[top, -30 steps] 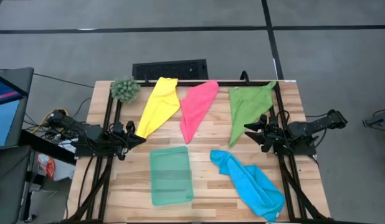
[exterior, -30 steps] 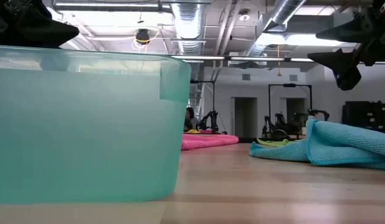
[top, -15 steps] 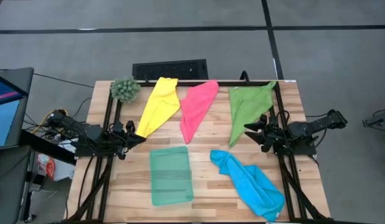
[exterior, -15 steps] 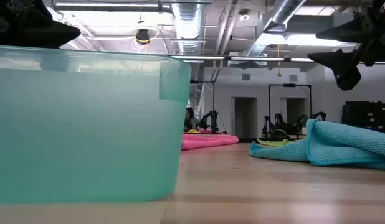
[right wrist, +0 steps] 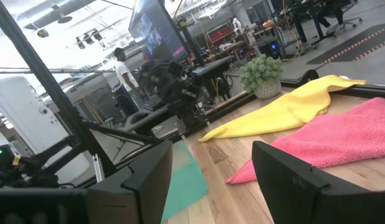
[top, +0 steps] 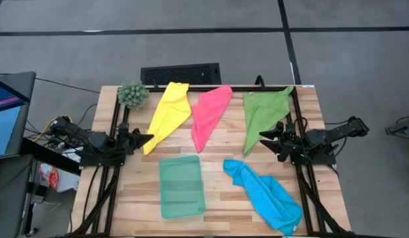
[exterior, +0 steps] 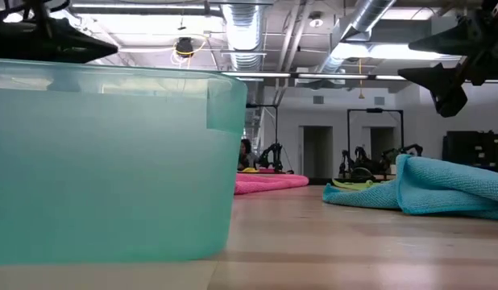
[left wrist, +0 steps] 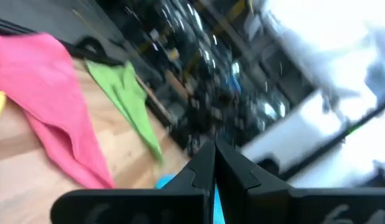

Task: Fold microfiber towels
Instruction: Fold the yellow towel

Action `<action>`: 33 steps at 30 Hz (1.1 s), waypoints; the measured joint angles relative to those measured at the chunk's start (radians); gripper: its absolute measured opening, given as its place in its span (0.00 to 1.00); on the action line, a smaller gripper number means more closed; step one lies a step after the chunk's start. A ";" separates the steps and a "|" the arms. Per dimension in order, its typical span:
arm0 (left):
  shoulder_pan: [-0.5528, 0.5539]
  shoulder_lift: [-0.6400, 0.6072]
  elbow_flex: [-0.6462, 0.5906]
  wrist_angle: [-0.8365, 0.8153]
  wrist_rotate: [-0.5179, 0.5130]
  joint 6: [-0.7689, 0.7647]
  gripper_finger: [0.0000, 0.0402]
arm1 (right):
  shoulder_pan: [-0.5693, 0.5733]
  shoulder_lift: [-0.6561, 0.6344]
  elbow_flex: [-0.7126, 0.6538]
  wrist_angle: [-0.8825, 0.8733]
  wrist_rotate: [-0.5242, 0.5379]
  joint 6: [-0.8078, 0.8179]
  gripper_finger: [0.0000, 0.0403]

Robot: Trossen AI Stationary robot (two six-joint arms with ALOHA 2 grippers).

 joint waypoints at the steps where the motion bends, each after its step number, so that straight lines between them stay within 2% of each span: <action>1: 0.000 0.000 0.000 0.030 -0.030 -0.017 0.00 | 0.000 0.000 0.000 0.000 0.000 0.000 0.61; 5: 0.000 0.000 0.000 0.151 -0.117 0.004 0.06 | 0.000 0.000 0.000 0.000 0.000 0.000 0.61; 9: 0.000 0.000 0.003 0.278 -0.173 0.039 0.17 | 0.000 0.000 0.000 0.000 0.000 0.000 0.61; 16: 0.001 0.073 0.094 0.261 -0.212 0.073 0.35 | -0.001 0.000 0.000 0.160 0.006 0.182 0.61; 21: 0.001 0.215 0.204 0.136 -0.266 0.061 0.42 | -0.001 0.000 0.000 0.327 0.097 0.184 0.61; 25: 0.001 0.332 0.326 -0.074 -0.254 -0.021 0.42 | -0.001 0.000 0.000 0.361 0.249 0.169 0.61; 28: 0.007 0.421 0.448 -0.375 -0.227 -0.149 0.40 | -0.001 0.000 0.000 0.353 0.328 0.191 0.61; 30: 0.028 0.480 0.538 -0.627 -0.137 -0.260 0.38 | -0.001 0.000 0.000 0.357 0.342 0.191 0.61; 33: 0.067 0.579 0.645 -0.989 0.112 -0.389 0.36 | -0.002 0.000 0.000 0.376 0.343 0.189 0.61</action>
